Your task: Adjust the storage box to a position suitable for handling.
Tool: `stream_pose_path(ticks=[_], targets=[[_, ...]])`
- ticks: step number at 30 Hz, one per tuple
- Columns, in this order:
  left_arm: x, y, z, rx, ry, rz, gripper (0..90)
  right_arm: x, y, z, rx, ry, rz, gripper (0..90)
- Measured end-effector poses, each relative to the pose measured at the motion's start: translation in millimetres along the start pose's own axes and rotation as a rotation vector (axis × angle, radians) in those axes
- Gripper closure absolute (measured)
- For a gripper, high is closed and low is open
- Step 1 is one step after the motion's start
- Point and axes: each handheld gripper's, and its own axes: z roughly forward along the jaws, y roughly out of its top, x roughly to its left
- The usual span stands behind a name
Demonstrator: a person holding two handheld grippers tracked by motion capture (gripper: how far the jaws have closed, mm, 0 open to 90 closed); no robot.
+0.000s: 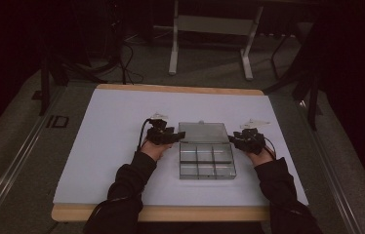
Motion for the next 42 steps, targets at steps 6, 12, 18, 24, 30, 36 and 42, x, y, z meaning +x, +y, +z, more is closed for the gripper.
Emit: stream_pose_path(ticks=[6,12,18,24,30,36,42], targets=[[0.8,-14.4,-16.6,-0.004,-0.016,0.029,17.5,-12.7,-2.0,-7.3,0.085,-0.014,-0.013,66.1],[-2.8,-34.2,-35.5,-0.019,0.023,0.100,14.8,-17.9,-10.4,-11.9,0.175,0.019,-0.041,67.1],[-1.1,-48.8,-47.7,-0.022,0.028,0.148,14.8,-14.2,-17.1,-12.0,0.276,0.097,-0.149,67.7],[1.2,-58.9,-54.4,-0.021,0.026,0.165,14.8,-5.8,-19.7,-14.1,0.329,0.209,-0.245,67.7],[3.9,-64.4,-60.7,-0.045,0.021,0.184,14.8,3.9,-21.3,-14.2,0.382,0.283,-0.349,67.7],[6.2,-67.4,-62.5,-0.050,0.021,0.186,14.8,7.2,-19.3,-17.3,0.425,0.315,-0.407,67.2],[7.8,-68.0,-65.9,-0.076,0.023,0.187,14.8,9.4,-16.6,-21.7,0.492,0.331,-0.457,67.2]])
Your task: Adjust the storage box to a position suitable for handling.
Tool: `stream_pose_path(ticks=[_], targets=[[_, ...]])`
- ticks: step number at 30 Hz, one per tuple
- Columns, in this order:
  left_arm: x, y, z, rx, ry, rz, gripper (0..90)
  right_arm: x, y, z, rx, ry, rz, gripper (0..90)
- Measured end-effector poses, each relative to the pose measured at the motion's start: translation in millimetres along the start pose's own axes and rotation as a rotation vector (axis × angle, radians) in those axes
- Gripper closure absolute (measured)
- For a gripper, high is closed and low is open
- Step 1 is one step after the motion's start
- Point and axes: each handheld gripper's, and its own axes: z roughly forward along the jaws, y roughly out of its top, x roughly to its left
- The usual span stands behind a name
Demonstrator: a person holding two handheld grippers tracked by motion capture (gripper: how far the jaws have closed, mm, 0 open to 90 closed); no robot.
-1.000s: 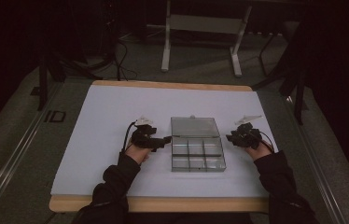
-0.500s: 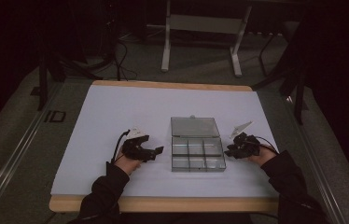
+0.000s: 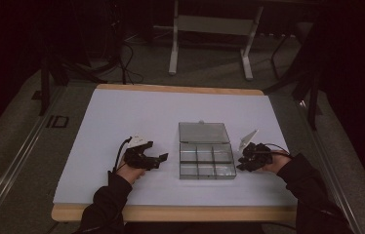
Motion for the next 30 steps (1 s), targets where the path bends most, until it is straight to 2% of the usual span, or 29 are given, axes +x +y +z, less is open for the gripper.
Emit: stream_pose_path(ticks=[4,14,21,27,30], targets=[[0.0,-0.4,-0.7,0.001,-0.004,-0.004,14.8,2.1,0.9,-3.3,0.038,0.009,-0.031,67.2],[-8.7,-3.1,-5.4,0.033,-0.015,0.077,14.8,9.5,-0.5,-9.3,0.138,0.022,-0.105,66.2],[-10.6,-6.6,-8.9,0.066,0.036,0.111,7.9,10.0,-4.5,-11.5,0.166,0.018,-0.117,63.9],[-6.3,-9.2,-14.6,0.073,0.072,0.095,3.7,7.7,-9.7,-15.5,0.200,0.013,-0.120,62.4],[-4.5,-10.8,-16.0,0.083,0.085,0.090,3.3,5.5,-13.2,-18.3,0.219,0.010,-0.106,61.9]])
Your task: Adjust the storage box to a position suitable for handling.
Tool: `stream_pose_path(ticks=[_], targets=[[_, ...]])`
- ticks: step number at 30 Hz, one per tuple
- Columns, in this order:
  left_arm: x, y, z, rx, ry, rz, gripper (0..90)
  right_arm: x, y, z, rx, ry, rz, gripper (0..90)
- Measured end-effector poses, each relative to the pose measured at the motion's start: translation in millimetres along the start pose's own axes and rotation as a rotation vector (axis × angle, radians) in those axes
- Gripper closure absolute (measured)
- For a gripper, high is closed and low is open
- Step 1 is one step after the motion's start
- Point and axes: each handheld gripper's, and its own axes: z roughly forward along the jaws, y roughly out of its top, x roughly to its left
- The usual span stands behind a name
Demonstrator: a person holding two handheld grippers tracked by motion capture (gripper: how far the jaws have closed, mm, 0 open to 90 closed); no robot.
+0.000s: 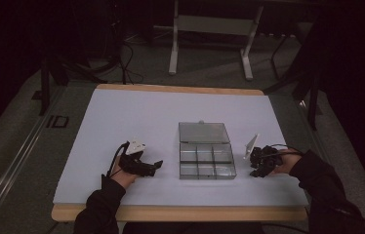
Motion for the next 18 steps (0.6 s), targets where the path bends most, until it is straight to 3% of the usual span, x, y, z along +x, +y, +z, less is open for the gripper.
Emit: stream_pose_path(ticks=[6,9,12,18], targets=[[-0.2,-1.2,-0.2,0.008,0.010,0.001,3.1,-4.2,-8.9,-3.8,0.041,-0.018,0.009,62.3],[-0.8,-1.1,1.2,0.019,0.019,0.000,3.1,-9.2,-12.9,-3.7,0.075,-0.026,0.049,64.9],[0.0,-1.1,1.6,0.021,0.019,-0.007,3.1,-13.3,-15.9,-1.4,0.102,-0.043,0.060,66.9],[-0.2,-0.9,2.2,0.028,0.017,-0.005,3.1,-19.6,-15.7,0.9,0.087,-0.053,0.034,73.4]])
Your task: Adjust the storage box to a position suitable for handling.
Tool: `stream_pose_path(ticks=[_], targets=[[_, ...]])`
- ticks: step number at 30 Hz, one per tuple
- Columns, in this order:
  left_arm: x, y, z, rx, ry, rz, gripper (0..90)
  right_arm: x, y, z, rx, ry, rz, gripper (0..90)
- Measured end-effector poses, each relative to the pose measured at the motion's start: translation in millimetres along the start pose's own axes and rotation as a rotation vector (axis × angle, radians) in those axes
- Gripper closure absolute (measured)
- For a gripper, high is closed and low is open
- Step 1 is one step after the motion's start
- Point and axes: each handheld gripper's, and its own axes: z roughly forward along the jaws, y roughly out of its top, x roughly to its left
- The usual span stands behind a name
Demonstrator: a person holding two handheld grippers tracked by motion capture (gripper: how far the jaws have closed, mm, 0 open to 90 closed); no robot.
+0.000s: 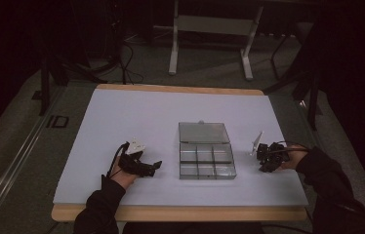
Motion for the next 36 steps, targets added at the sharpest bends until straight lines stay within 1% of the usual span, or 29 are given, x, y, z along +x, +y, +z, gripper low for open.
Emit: stream_pose_path(ticks=[2,3,8,9,16,26,29,32,36], targets=[[-0.3,0.0,0.1,0.000,0.000,0.002,3.1,-1.9,2.1,-0.3,-0.014,-0.003,-0.007,74.3],[-0.3,-0.1,0.0,-0.001,-0.002,0.002,3.1,-3.2,3.5,-0.1,-0.020,0.004,-0.006,74.9],[0.5,-0.3,-0.5,-0.005,-0.009,-0.001,3.1,-6.3,11.7,4.7,-0.017,0.006,-0.020,76.9],[0.5,-0.3,-0.6,-0.006,-0.009,0.000,3.1,-6.5,13.8,6.0,-0.017,0.013,-0.022,76.9],[0.6,-0.4,-0.7,-0.007,-0.016,0.001,3.1,-6.8,23.3,11.8,0.010,0.015,-0.048,77.9],[0.4,-0.3,-0.6,-0.004,-0.016,0.002,3.1,-11.3,27.4,16.2,0.019,0.039,-0.049,80.7],[0.2,-0.3,-0.4,-0.004,-0.015,0.003,3.1,-12.1,27.0,16.7,0.016,0.050,-0.041,81.7],[0.3,-0.4,-0.6,-0.005,-0.016,0.003,3.1,-12.0,28.0,16.9,0.023,0.055,-0.041,83.8],[0.0,-0.5,-0.6,-0.007,-0.013,0.003,3.1,-10.2,30.1,16.8,0.039,0.050,-0.041,85.9]])
